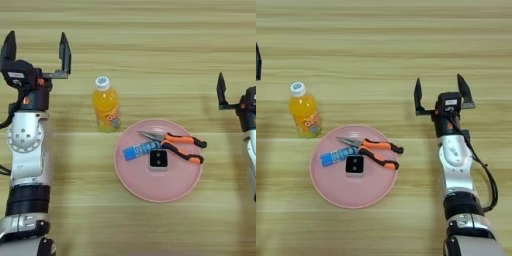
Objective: Move the objects on the table
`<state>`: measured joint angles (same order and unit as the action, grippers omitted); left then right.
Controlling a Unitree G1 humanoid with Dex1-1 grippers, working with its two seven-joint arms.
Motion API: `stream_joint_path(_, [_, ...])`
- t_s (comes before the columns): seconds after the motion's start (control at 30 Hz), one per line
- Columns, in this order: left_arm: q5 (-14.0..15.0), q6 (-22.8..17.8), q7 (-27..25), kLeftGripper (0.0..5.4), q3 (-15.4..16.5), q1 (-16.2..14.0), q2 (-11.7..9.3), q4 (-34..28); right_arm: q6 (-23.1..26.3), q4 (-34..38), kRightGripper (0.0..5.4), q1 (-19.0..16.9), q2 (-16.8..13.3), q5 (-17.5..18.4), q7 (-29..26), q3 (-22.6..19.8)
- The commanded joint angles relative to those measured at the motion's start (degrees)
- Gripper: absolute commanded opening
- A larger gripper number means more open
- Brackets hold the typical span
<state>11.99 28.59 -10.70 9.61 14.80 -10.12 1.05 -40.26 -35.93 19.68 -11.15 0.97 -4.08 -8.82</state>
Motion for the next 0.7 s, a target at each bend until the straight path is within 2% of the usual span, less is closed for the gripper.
stream_joint_path(0.03, [1.5, -2.2, -6.4, 5.4, -5.4, -3.4, -1.4, -5.7, -0.8, -0.6, 5.37, 0.8, -0.3, -0.2, 0.3, 0.0])
stream_joint_path(0.2, [5.2, -6.7, -12.7, 5.4, -8.9, -5.9, -2.2, -7.0, -1.0, -0.5, 5.37, 0.8, -0.4, -0.4, 0.3, 0.2])
stream_joint_path(0.27, [7.1, -11.7, -14.7, 5.4, -10.2, -6.9, -2.8, -7.2, -1.0, -0.5, 5.37, 0.7, -0.5, -0.4, 0.2, 0.2])
stream_joint_path(0.4, [6.3, -17.0, -14.8, 5.4, -10.3, -6.9, -3.2, -5.8, -1.0, -0.5, 5.37, 0.7, -0.5, -0.4, 0.2, 0.2])
stream_joint_path(0.53, [6.7, -23.2, -14.3, 5.4, -10.3, -7.0, -2.8, -4.5, -1.0, -0.6, 5.37, 0.7, -0.5, -0.4, 0.1, 0.3])
stream_joint_path(0.7, [4.8, -26.6, -14.1, 5.4, -10.6, -7.0, -2.8, -2.5, -0.9, -0.6, 5.37, 0.7, -0.5, -0.4, 0.2, 0.3])
